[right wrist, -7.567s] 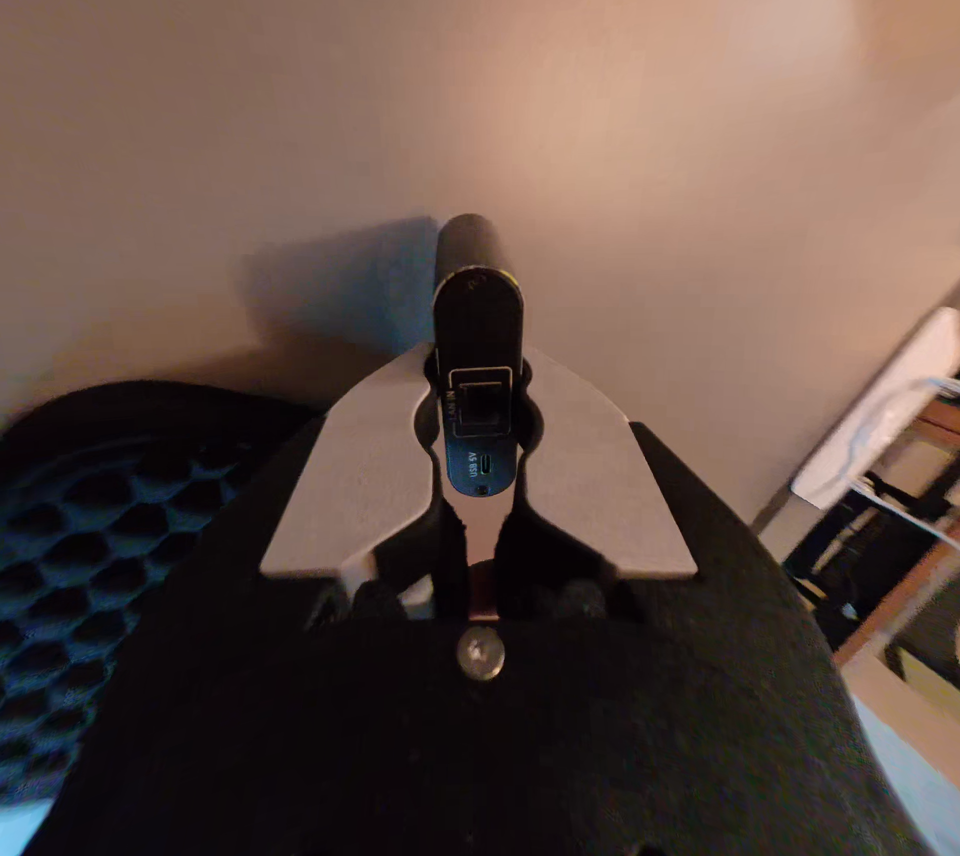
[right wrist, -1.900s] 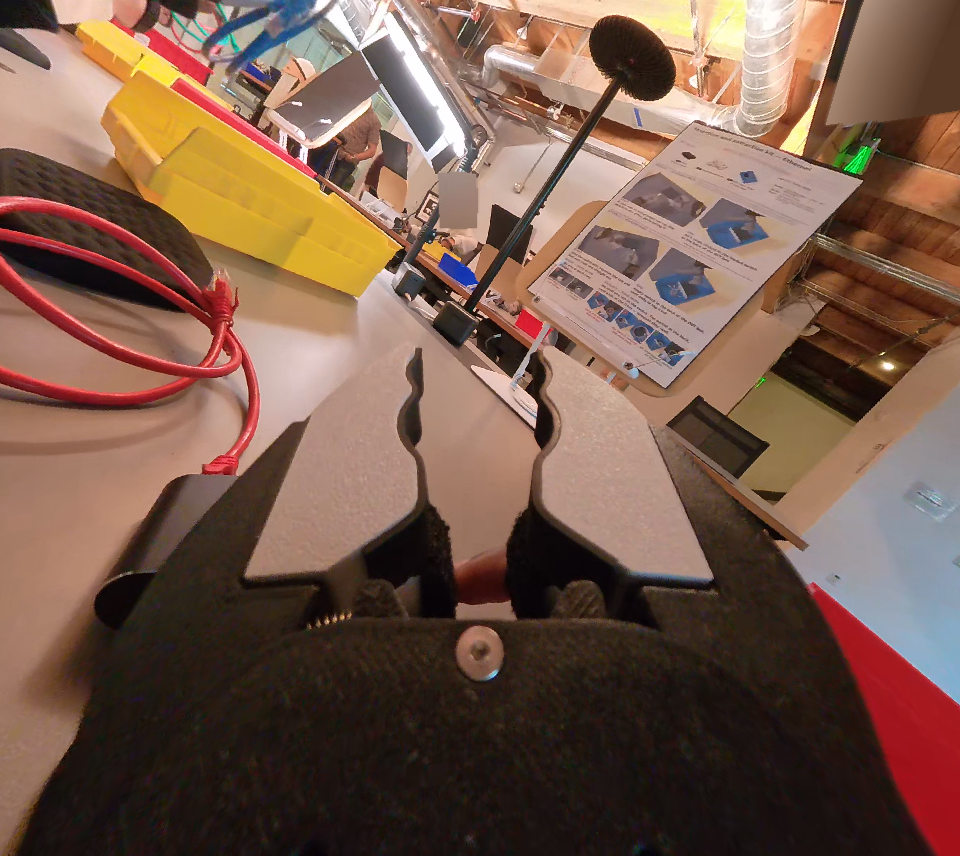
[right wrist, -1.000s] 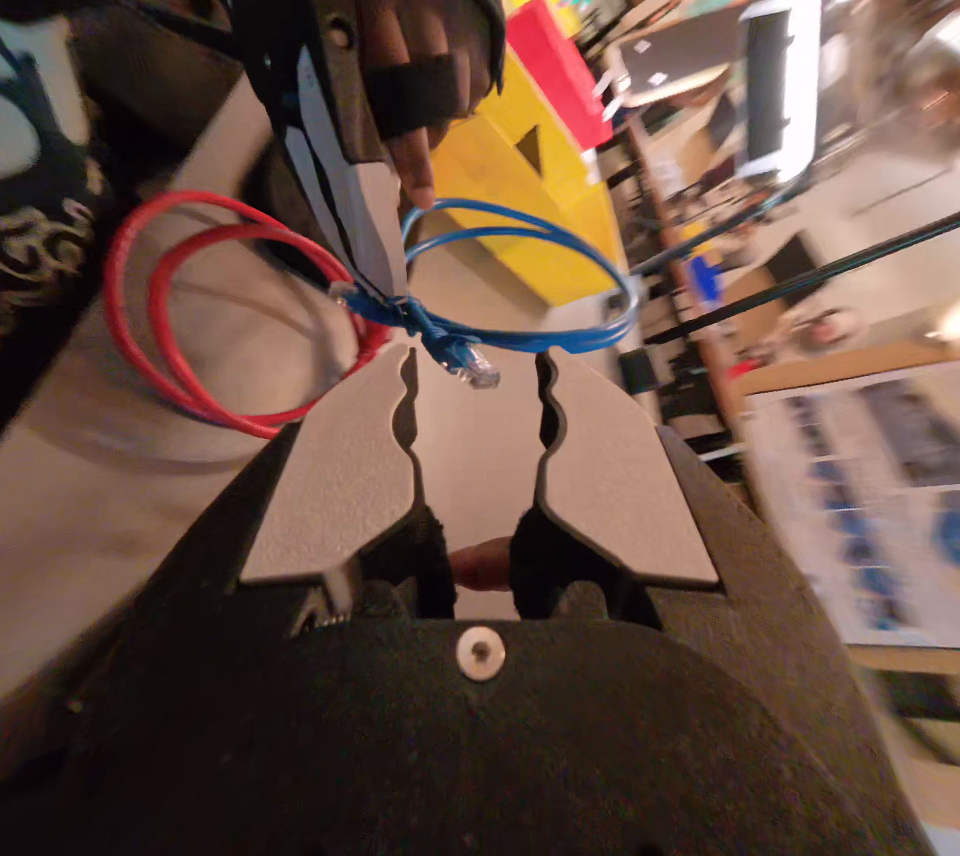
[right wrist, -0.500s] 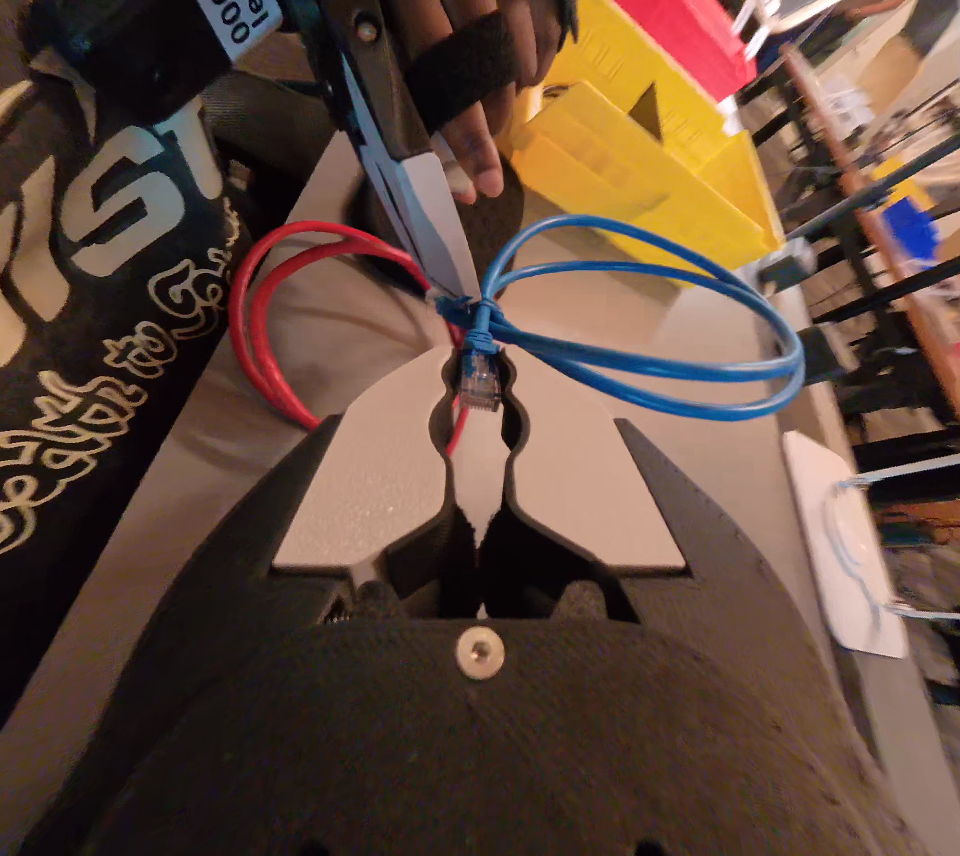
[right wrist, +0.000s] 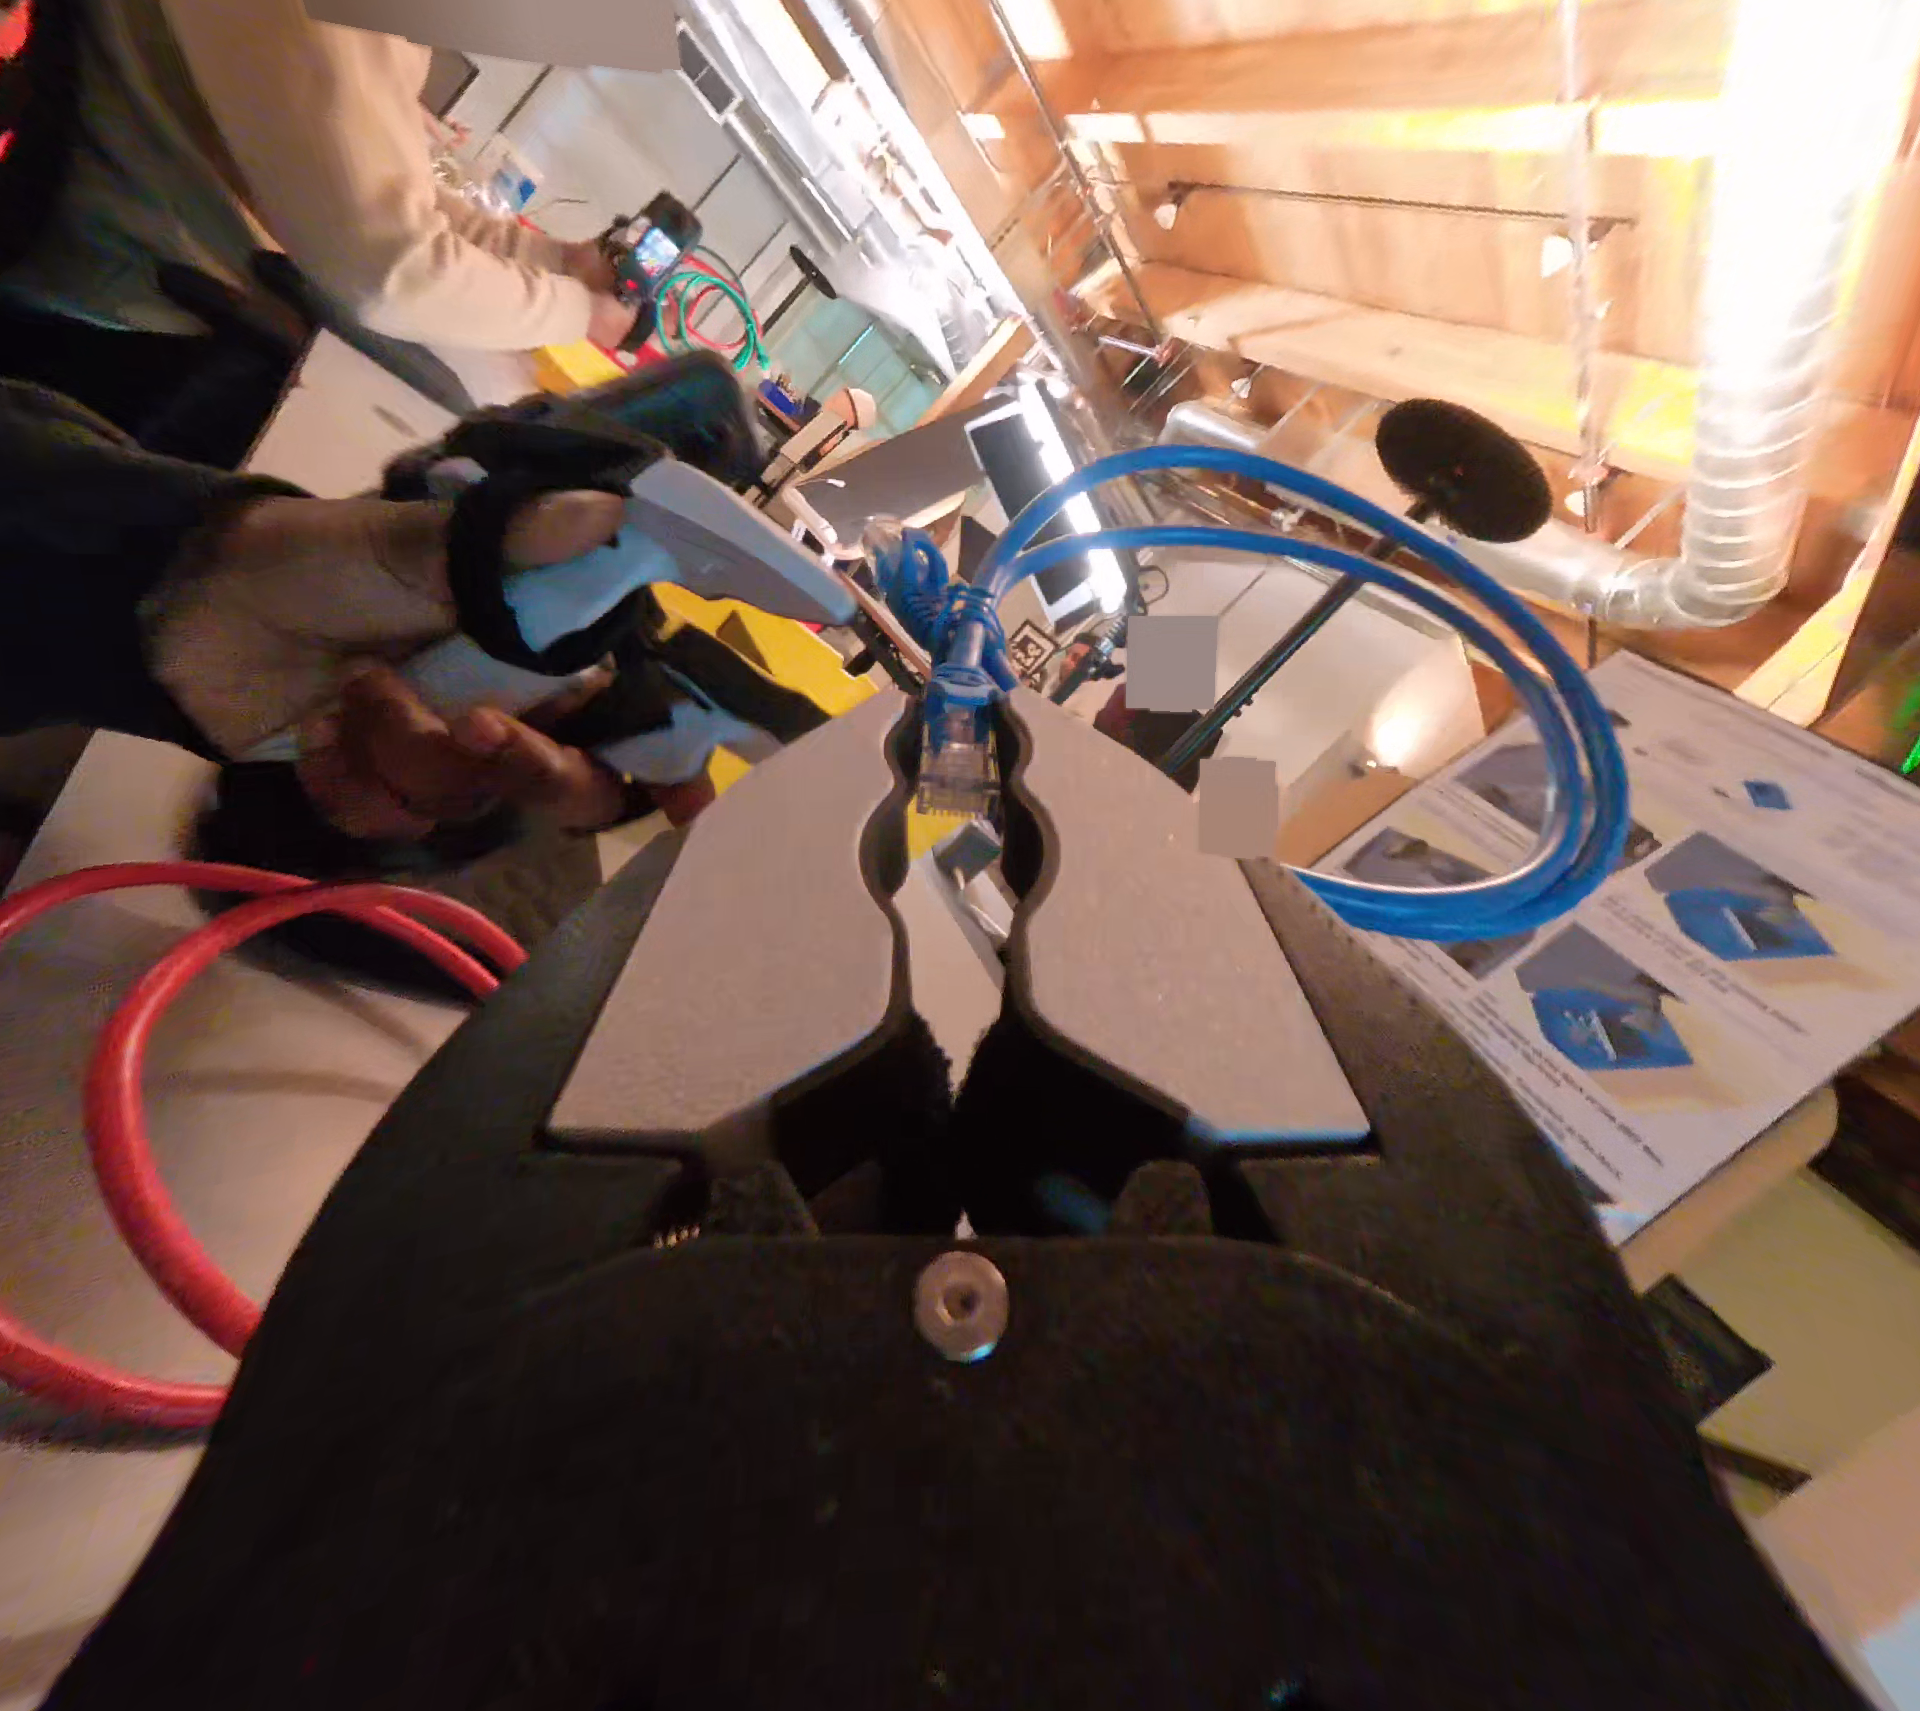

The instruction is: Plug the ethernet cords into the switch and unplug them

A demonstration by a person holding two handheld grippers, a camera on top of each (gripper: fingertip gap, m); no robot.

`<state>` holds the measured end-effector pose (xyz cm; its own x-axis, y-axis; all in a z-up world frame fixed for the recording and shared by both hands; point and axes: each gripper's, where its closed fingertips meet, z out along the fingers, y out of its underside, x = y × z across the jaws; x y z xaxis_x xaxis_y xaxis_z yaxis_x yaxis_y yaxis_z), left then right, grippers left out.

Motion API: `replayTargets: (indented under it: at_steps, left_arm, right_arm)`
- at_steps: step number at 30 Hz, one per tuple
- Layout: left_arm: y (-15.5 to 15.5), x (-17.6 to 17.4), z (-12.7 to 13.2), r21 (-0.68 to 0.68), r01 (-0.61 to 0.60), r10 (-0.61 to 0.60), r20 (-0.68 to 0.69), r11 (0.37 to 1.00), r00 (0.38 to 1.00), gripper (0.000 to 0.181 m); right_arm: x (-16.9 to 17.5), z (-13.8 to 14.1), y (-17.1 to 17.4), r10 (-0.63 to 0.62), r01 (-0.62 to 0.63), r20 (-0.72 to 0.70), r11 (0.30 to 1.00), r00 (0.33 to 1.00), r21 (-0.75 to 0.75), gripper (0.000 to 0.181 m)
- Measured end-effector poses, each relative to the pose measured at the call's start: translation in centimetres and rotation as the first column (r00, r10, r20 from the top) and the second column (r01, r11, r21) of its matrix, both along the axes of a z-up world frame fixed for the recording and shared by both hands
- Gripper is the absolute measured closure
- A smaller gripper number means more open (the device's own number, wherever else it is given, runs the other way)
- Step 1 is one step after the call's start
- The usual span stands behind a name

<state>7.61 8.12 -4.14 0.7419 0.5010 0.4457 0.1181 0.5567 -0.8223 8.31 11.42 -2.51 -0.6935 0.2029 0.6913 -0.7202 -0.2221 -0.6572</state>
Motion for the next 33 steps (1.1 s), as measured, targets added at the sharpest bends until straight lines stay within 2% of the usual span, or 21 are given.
replayTargets:
  at_steps: [2, 3, 5, 8, 10, 13, 14, 17, 20, 21, 22, 23, 25, 27, 31, 33]
  left_arm:
    - [2.5, 0.6, 0.0, 0.093, 0.174, -0.178, 0.037, 0.98, 0.983, 0.125]
    - [2.9, 0.7, 0.6, 0.152, 0.209, -0.215, 0.021, 0.966, 0.976, 0.133]
    - [2.3, 0.5, 1.4, 0.254, 0.19, -0.194, -0.01, 0.948, 0.981, 0.158]
    - [1.5, -0.1, 1.0, 0.217, 0.119, -0.12, -0.01, 0.969, 0.993, 0.162]
    - [-0.9, -0.2, 2.1, 0.296, 0.08, -0.076, -0.027, 0.952, 0.997, 0.162]
    - [-1.5, -0.2, 2.1, 0.161, 0.07, -0.065, -0.035, 0.985, 0.997, 0.166]
    - [-2.0, 0.0, 2.6, 0.161, 0.065, -0.058, -0.047, 0.985, 0.997, 0.167]
    - [-2.4, 0.0, 3.0, 0.202, 0.052, -0.044, -0.04, 0.978, 0.998, 0.166]
    - [-2.9, -0.7, 2.4, 0.322, 0.026, -0.024, -0.009, 0.946, 1.0, 0.165]
    - [-3.0, -0.7, 2.2, 0.369, 0.046, -0.046, -0.008, 0.928, 0.999, 0.162]
    - [-2.9, -0.6, 2.1, 0.406, 0.085, -0.086, -0.015, 0.91, 0.996, 0.151]
    - [-2.7, -0.7, 1.7, 0.418, 0.112, -0.123, -0.001, 0.902, 0.992, 0.141]
    - [-0.9, -0.9, 0.5, 0.353, 0.155, -0.18, 0.04, 0.923, 0.983, 0.128]
    - [0.0, -0.9, 0.0, 0.352, 0.174, -0.204, 0.051, 0.92, 0.978, 0.128]
    - [0.3, -0.6, 0.7, 0.39, 0.221, -0.238, -0.004, 0.894, 0.971, 0.16]
    - [-0.1, -0.6, 0.8, 0.394, 0.191, -0.202, -0.013, 0.899, 0.979, 0.169]
  right_arm:
    - [0.9, -0.8, -0.7, -0.003, 0.005, -0.052, 0.999, 0.999, 0.034, 0.169]
    - [1.2, -1.3, -0.9, -0.015, 0.02, -0.087, 0.998, 0.996, 0.054, 0.169]
    - [1.4, -2.1, -1.3, -0.042, 0.054, -0.135, 0.995, 0.99, 0.083, 0.169]
    - [1.1, -2.5, -1.4, -0.071, 0.085, -0.131, 0.99, 0.989, 0.11, 0.17]
    - [1.0, -2.6, -1.2, -0.074, 0.088, -0.11, 0.988, 0.991, 0.124, 0.169]
    - [1.2, -2.4, -0.8, -0.068, 0.081, -0.093, 0.986, 0.993, 0.142, 0.169]
    - [1.1, -2.3, -0.8, -0.071, 0.083, -0.086, 0.985, 0.994, 0.149, 0.169]
    - [1.1, -2.0, -1.1, -0.092, 0.11, -0.129, 0.983, 0.987, 0.146, 0.17]
    - [1.1, -2.0, -1.4, -0.109, 0.134, -0.192, 0.983, 0.975, 0.125, 0.169]
    - [1.1, -2.1, -1.5, -0.104, 0.129, -0.185, 0.984, 0.977, 0.127, 0.169]
    - [0.9, -2.3, -1.4, -0.113, 0.136, -0.177, 0.983, 0.978, 0.126, 0.169]
    - [0.6, -2.3, -1.4, -0.136, 0.157, -0.173, 0.981, 0.975, 0.113, 0.169]
    - [0.1, -2.0, -1.1, -0.173, 0.189, -0.174, 0.979, 0.969, 0.08, 0.169]
    - [0.2, -1.9, -0.9, -0.176, 0.192, -0.181, 0.979, 0.968, 0.074, 0.17]
    - [1.0, -2.8, -1.4, -0.14, 0.166, -0.221, 0.981, 0.965, 0.104, 0.17]
    - [1.0, -3.1, -1.6, -0.158, 0.187, -0.231, 0.976, 0.96, 0.111, 0.169]
